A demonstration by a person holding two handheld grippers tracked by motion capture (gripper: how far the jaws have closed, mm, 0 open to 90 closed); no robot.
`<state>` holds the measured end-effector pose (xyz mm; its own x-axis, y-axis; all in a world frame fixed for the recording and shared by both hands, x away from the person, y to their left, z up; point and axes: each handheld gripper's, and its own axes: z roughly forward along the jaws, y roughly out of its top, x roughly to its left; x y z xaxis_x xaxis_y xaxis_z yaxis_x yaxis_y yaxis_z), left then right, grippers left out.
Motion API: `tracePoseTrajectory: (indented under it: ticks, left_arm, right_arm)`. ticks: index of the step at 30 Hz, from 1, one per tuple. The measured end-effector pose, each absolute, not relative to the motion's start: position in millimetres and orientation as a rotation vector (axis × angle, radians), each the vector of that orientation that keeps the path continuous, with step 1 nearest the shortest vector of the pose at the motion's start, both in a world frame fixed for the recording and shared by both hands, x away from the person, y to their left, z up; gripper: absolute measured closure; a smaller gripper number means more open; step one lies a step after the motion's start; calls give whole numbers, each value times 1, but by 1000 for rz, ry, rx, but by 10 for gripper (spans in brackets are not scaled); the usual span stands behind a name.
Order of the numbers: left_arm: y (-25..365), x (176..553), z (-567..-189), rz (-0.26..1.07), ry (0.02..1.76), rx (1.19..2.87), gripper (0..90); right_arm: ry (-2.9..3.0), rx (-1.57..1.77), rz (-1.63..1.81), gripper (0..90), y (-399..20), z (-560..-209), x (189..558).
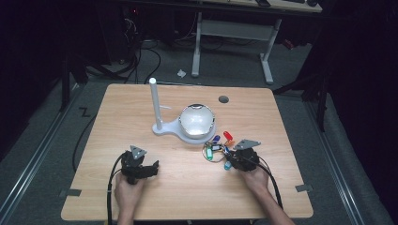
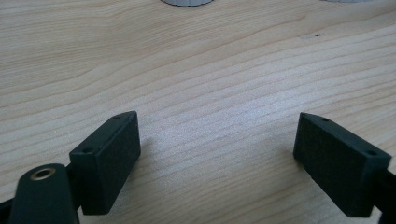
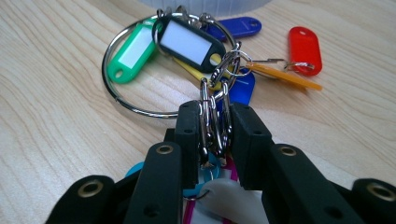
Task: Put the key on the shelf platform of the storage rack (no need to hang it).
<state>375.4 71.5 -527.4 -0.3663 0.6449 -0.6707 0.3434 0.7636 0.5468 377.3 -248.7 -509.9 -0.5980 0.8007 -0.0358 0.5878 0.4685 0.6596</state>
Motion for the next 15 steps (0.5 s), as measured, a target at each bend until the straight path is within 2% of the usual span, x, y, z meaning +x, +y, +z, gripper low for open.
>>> tracePoseTrajectory:
  ticks: [15]
  left_arm:
    - [72, 375, -527, 390, 1983, 748, 152]
  right_arm:
    - [2286, 1225, 1058, 748, -271, -480, 369]
